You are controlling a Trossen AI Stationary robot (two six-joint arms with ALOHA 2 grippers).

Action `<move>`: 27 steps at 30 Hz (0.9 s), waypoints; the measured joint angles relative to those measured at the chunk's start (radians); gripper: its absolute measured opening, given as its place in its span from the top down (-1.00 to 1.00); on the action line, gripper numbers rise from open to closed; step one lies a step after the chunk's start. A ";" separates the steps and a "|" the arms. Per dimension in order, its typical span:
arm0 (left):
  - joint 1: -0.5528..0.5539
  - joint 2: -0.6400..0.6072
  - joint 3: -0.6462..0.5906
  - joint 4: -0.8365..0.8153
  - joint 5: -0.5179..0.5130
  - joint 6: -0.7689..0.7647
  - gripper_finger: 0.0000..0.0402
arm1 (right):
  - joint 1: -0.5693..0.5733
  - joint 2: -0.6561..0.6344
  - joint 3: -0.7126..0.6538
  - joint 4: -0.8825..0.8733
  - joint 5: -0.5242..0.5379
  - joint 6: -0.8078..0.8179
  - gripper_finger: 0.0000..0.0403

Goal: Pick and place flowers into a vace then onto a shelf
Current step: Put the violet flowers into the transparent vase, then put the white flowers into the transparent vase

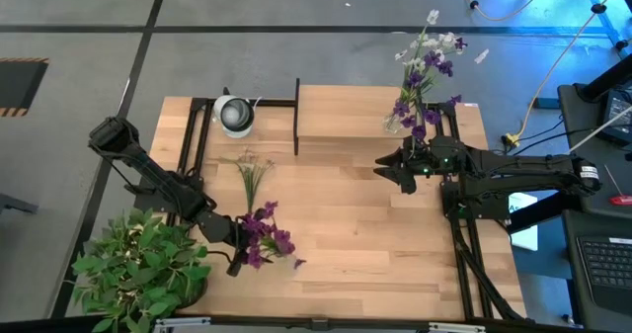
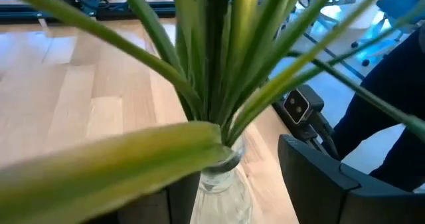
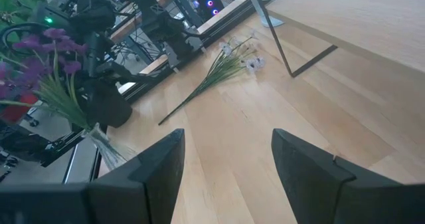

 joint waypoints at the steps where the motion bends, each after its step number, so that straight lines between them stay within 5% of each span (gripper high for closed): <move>1: 0.000 0.000 0.000 0.009 0.000 0.000 0.05 | 0.000 0.000 0.000 0.000 0.000 0.000 -0.13; 14: 0.000 0.000 0.000 -0.065 -0.004 -0.019 0.17 | 0.000 0.000 0.000 0.000 0.000 -0.004 -0.13; 27: 0.111 0.000 0.000 -0.621 -0.074 -0.834 0.17 | 0.000 0.000 0.000 -0.004 0.000 -0.029 -0.13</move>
